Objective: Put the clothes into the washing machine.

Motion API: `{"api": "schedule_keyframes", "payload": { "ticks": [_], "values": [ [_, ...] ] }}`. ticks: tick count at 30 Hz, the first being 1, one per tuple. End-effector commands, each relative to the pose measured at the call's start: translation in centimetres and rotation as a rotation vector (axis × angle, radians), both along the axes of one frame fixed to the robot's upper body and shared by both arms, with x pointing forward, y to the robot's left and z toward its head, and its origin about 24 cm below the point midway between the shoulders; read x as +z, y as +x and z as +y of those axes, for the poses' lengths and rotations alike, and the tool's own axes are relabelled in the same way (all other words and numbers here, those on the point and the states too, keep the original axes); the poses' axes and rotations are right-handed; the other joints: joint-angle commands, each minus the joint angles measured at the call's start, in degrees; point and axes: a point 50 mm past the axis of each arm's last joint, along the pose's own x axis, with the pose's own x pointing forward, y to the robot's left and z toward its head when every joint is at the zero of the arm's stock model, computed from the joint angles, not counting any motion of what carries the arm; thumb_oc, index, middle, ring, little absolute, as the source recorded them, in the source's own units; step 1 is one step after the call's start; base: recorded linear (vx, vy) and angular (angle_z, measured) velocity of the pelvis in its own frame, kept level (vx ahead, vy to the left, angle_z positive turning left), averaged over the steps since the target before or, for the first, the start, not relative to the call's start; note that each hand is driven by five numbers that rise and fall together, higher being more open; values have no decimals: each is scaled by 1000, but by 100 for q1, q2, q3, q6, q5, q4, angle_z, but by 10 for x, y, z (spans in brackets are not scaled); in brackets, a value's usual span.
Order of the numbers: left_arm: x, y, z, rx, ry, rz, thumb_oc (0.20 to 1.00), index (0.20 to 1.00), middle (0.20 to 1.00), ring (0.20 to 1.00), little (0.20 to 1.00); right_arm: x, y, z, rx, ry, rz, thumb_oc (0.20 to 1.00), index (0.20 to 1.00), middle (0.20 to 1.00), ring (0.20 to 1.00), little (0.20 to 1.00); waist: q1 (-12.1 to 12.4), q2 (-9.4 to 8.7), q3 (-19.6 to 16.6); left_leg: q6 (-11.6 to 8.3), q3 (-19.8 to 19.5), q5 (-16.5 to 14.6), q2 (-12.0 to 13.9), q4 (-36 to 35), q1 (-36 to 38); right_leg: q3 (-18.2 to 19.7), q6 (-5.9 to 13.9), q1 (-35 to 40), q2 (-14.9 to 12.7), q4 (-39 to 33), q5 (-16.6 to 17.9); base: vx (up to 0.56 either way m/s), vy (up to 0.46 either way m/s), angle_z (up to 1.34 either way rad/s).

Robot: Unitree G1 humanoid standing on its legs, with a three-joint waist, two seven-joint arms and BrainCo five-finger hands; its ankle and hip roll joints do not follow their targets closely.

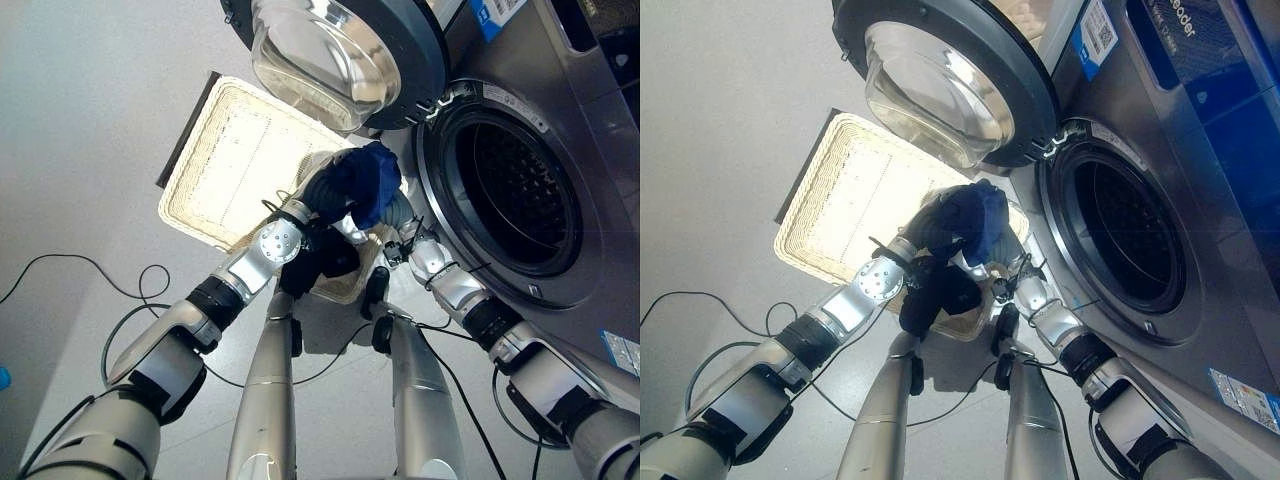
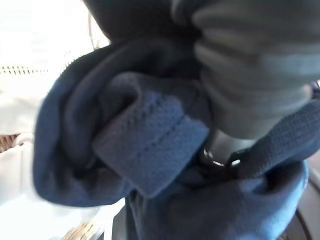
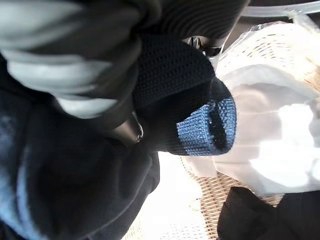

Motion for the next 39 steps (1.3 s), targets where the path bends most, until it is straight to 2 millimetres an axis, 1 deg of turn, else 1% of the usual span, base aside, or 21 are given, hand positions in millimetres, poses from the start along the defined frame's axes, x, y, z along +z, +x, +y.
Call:
{"api": "schedule_keyframes", "payload": {
  "ticks": [1, 5, 6, 9, 11, 16, 17, 20, 23, 26, 27, 29, 30, 32, 33, 34, 36, 37, 38, 39],
  "values": [
    [-4, -3, -8, -1, -49, -17, 1000, 1000, 1000, 1000, 1000, 43, -1, -15, -24, 188, -195, 200, 200, 200, 200, 200, -131, 331, -152, 530, 571, -268, -326, -4, 39, -184, 252, 67, 339, -392, 463, -2, 26, -11],
    [-5, -1, -5, 19, -54, -12, 1000, 1000, 1000, 1000, 1000, 43, -2, -26, -66, 303, -214, 200, 200, 200, 200, 200, -169, 320, -152, 523, 606, -282, -304, -14, 41, -164, 258, 60, 367, -392, 459, -4, 10, -13],
    [-5, -1, -5, 20, -54, -13, 1000, 1000, 1000, 1000, 1000, 42, -2, -26, -68, 309, -214, 200, 200, 200, 200, 200, -172, 320, -152, 522, 608, -282, -303, -14, 39, -161, 258, 59, 369, -393, 458, -3, 11, -3],
    [-7, -1, -4, 35, -71, -16, 1000, 1000, 1000, 1000, 1000, 38, -3, -34, -96, 443, -193, 200, 200, 200, 200, 200, -201, 332, -152, 517, 635, -287, -293, -32, 44, -135, 255, 50, 394, -395, 449, -4, 39, -7],
    [-6, -1, -2, 40, -95, -28, 1000, 1000, 1000, 1000, 1000, 28, -3, -41, -130, 551, -161, 200, 200, 200, 200, 200, -239, 374, -152, 509, 677, -287, -287, -65, 32, -97, 244, 18, 422, -425, 448, -13, 82, -10],
    [-5, -3, -1, 46, -134, -49, 1000, 1000, 1000, 1000, 1000, 16, -4, -50, -174, 673, -138, 200, 200, 200, 200, 200, -296, 481, -152, 487, 756, -282, -286, -115, 1, -10, 219, -49, 475, -470, 437, -11, 69, -13],
    [-5, -3, -1, 46, -135, -50, 1000, 1000, 1000, 1000, 1000, 16, -4, -51, -176, 680, -137, 200, 200, 200, 200, 200, -299, 489, -152, 485, 760, -282, -286, -117, -2, -5, 218, -53, 478, -471, 435, -8, 56, -10],
    [-2, -3, -4, 46, -142, -58, 1000, 1000, 1000, 1000, 1000, 12, -2, -55, -216, 789, -130, 200, 200, 200, 200, 200, -324, 551, -152, 471, 800, -272, -289, -161, 5, 25, 200, -39, 503, -521, 425, -14, 52, -7],
    [-1, -2, -5, 49, -156, -60, 1000, 1000, 1000, 1000, 1000, 12, -1, -59, -229, 864, -128, 200, 200, 200, 200, 200, -338, 573, -152, 466, 825, -273, -291, -170, 14, 41, 187, -30, 523, -528, 417, -6, 33, -6],
    [0, -1, -5, 56, -184, -60, 1000, 1000, 1000, 1000, 1000, 8, 2, -68, -264, 1058, -110, 200, 200, 200, 200, 200, -350, 609, -152, 451, 847, -278, -298, -169, 32, 61, 171, -17, 543, -522, 405, -4, 42, -4],
    [0, -1, -6, 60, -196, -62, 1000, 1000, 1000, 1000, 1000, 6, 3, -71, -275, 1149, -103, 200, 200, 200, 200, 200, -350, 627, -152, 441, 850, -274, -303, -164, 24, 64, 166, -21, 549, -522, 405, -1, 35, -4],
    [0, -2, -6, 64, -210, -60, 1000, 1000, 1000, 1000, 1000, 2, 4, -75, -281, 1220, -97, 200, 200, 200, 200, 200, -352, 648, -152, 436, 850, -277, -313, -173, 35, 66, 160, -6, 551, -540, 405, 5, 32, -3],
    [0, -1, -7, 68, -229, -56, 1000, 1000, 1000, 1000, 1000, 0, 6, -78, -300, 1330, -102, 200, 200, 200, 200, 200, -343, 688, -152, 428, 849, -277, -330, -176, 49, 69, 152, 13, 552, -552, 409, 0, 0, 0],
    [0, 0, -7, 70, -233, -53, 1000, 1000, 1000, 1000, 1000, 0, 7, -81, -305, 1386, -109, 200, 200, 200, 200, 200, -335, 704, -152, 423, 847, -278, -336, -179, 56, 69, 152, 18, 548, -554, 410, 0, 0, 0],
    [1, 0, -8, 69, -244, -51, 1000, 1000, 1000, 1000, 1000, 5, 10, -87, -323, 1451, -132, 200, 200, 200, 200, 200, -313, 749, -152, 420, 841, -267, -366, -226, 87, 46, 152, 49, 533, -593, 423, 0, 0, 0],
    [1, 0, -8, 69, -244, -52, 1000, 1000, 1000, 1000, 1000, 5, 10, -87, -323, 1451, -132, 200, 200, 200, 200, 200, -311, 750, -152, 420, 839, -265, -366, -229, 86, 45, 153, 49, 534, -596, 425, 0, 0, 0],
    [3, -1, -8, 68, -264, -58, 1000, 1000, 1000, 1000, 1000, 13, 13, -92, -327, 1500, -160, 200, 200, 200, 200, 200, -288, 788, -152, 414, 830, -257, -388, -240, 90, 32, 150, 56, 520, -611, 438, 0, 0, 0],
    [4, -2, -6, 65, -287, -65, 1000, 1000, 1000, 1000, 1000, 16, 14, -99, -343, 1540, -181, 200, 200, 200, 200, 200, -257, 815, -152, 412, 810, -261, -411, -251, 107, 16, 152, 73, 509, -614, 433, 0, 0, 0],
    [4, -2, -6, 65, -287, -65, 1000, 1000, 1000, 1000, 1000, 16, 14, -100, -342, 1540, -182, 200, 200, 200, 200, 200, -257, 816, -152, 412, 808, -261, -411, -252, 106, 15, 152, 73, 509, -615, 433, 0, 0, 0],
    [5, -2, -4, 62, -319, -70, 1000, 1000, 1000, 1000, 1000, 21, 16, -107, -355, 1568, -210, 200, 200, 200, 200, 200, -217, 845, -152, 410, 793, -257, -429, -253, 114, -5, 155, 80, 492, -604, 434, 0, 0, 0]
  ]
}}
